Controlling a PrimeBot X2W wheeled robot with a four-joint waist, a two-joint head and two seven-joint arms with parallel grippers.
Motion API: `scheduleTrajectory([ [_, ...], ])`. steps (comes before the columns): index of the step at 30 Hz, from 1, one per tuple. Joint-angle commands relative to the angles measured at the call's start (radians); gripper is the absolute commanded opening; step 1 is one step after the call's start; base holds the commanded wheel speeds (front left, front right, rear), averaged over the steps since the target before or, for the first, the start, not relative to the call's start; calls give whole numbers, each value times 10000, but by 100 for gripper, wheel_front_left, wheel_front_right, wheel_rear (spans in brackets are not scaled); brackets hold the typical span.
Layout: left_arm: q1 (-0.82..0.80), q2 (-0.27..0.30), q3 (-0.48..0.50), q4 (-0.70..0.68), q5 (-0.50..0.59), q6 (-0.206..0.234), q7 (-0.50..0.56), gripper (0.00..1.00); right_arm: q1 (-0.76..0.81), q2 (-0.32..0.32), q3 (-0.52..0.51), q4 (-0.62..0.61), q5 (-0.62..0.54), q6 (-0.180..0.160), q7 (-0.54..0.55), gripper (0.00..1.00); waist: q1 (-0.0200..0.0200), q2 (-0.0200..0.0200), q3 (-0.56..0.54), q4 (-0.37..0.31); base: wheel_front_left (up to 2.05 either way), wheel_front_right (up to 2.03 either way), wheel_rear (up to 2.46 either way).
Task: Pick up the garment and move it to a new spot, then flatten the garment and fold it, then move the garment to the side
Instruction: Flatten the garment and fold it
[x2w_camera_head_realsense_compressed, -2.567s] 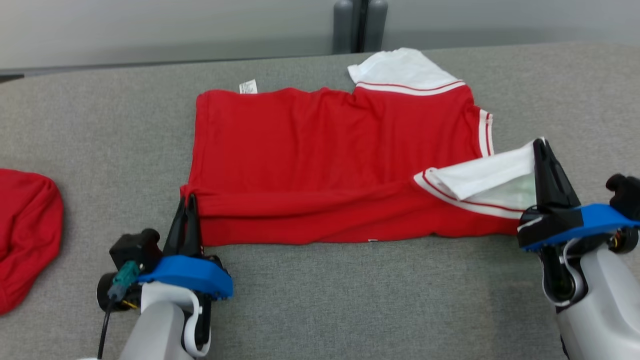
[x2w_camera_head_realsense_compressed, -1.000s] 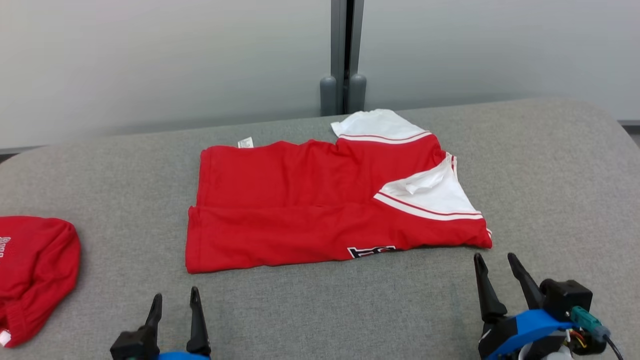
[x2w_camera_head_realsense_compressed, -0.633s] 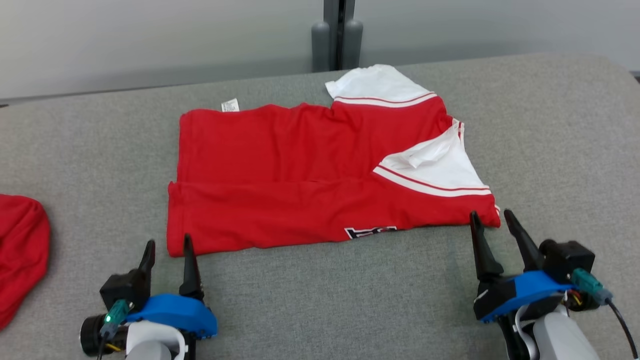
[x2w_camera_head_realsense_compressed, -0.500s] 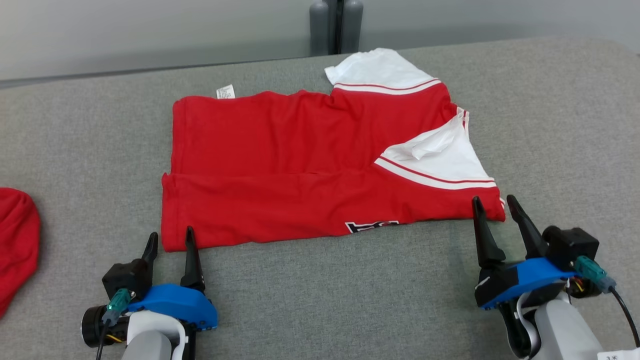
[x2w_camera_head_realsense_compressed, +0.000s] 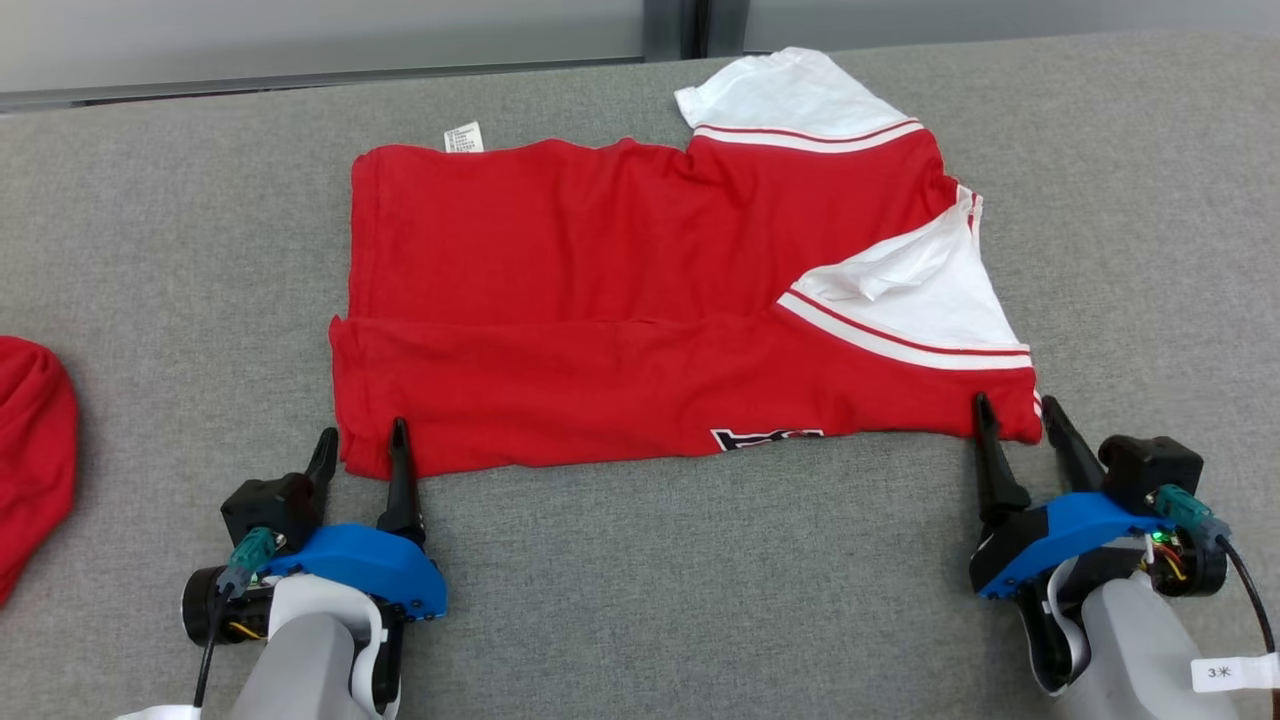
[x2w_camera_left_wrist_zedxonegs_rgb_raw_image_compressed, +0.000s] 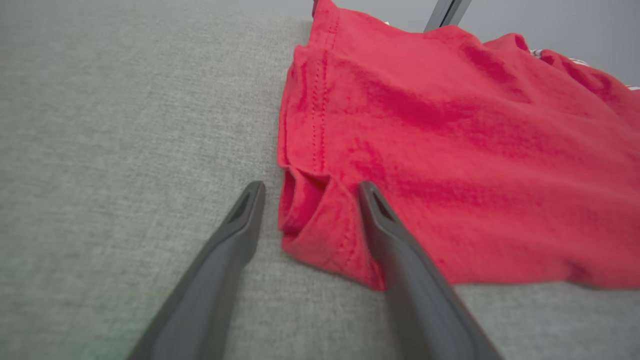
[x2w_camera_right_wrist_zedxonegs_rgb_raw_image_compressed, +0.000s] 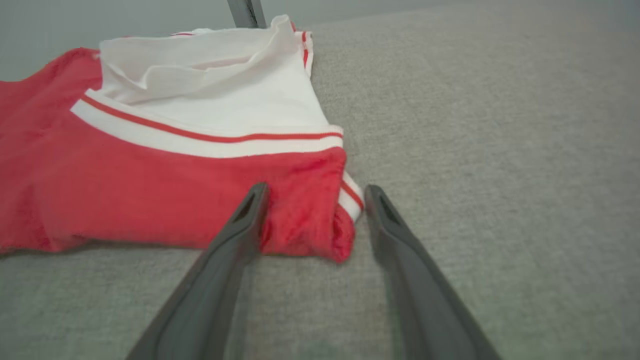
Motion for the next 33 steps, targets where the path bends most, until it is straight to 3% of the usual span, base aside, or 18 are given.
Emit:
scheduleTrajectory([
  [1,297,-168,-234,854,-146,-153,373,77,-199,36,-40,473,-86,-1,-39,100,3,-1,63,55,0,0,0],
  [2,278,-170,-315,946,-155,-185,387,53,-243,57,-31,835,-94,-3,3,100,3,-1,79,73,0,0,0],
  [3,278,-180,-408,1045,-119,-232,397,20,-240,81,-29,1219,-78,-3,27,100,3,-1,93,87,0,0,0],
  [4,273,-188,-452,1090,-161,-254,405,0,-259,106,-33,1509,7,-3,57,100,3,-1,102,99,0,0,0],
  [5,273,-191,-510,1135,-176,-276,405,0,-310,133,13,1720,89,-4,61,47,3,-1,101,112,0,0,0],
  [6,290,-199,-559,1148,-194,-300,405,0,-326,158,74,1850,162,-3,69,4,3,-1,88,120,0,0,0],
  [7,316,-205,-574,1000,-238,-323,405,0,-331,180,114,1907,278,-3,71,0,3,-1,55,128,0,0,0],
  [16,1030,-58,250,-1667,-189,-388,202,0,59,145,-186,647,1258,-1,-28,0,3,-1,-992,243,0,0,0],
  [25,3048,-81,336,-1994,-385,-296,200,0,2020,-41,143,477,2426,-3,-34,0,3,-1,-2861,513,0,0,0],
  [30,3902,-80,175,-1957,-526,-234,200,0,2765,-262,494,419,2745,-4,-43,0,3,-1,-3159,576,0,0,0],
  [31,4133,-69,153,-2009,-652,-203,200,96,2969,-316,642,468,2898,-3,-44,9,3,-1,-3170,590,0,0,0],
  [32,4203,-67,149,-2061,-695,-154,200,100,3004,-358,670,452,2941,-3,-44,65,3,-1,-3147,592,0,0,0],
  [33,4234,-70,137,-2129,-692,-109,200,100,3024,-399,717,462,2995,-3,-44,100,3,-1,-3103,598,0,0,0],
])
